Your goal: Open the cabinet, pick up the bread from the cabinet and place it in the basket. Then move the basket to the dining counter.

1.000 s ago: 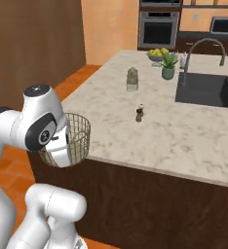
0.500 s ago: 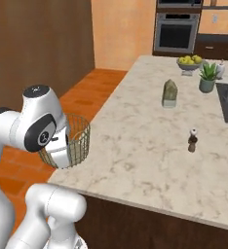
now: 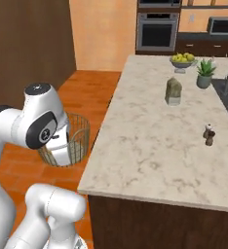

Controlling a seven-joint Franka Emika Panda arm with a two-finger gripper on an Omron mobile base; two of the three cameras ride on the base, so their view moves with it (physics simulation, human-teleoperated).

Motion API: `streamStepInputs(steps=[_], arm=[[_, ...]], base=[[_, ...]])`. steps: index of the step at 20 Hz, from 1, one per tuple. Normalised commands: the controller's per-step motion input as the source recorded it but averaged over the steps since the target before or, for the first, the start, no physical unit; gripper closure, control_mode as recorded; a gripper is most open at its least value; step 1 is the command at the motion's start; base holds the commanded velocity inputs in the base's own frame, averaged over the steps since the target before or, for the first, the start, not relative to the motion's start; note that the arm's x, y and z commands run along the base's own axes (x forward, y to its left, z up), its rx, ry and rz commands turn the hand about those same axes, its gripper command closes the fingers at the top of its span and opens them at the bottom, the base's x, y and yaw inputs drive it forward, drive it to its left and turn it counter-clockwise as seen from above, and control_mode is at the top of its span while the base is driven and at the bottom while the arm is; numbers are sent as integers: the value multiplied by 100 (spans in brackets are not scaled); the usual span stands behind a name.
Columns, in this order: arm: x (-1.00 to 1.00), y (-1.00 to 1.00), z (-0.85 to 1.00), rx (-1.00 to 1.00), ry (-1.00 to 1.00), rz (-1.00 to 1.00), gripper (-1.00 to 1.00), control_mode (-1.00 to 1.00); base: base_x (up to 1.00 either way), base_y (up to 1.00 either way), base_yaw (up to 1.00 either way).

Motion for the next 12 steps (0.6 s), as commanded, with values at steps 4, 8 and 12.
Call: streamStepInputs(steps=[4,8,12], arm=[[0,0,0,0,0,0,100,100],[0,0,0,0,0,0,100,100],[0,0,0,0,0,0,100,100]], base=[[-1,73,-67],[0,72,-78],[8,95,-68]])
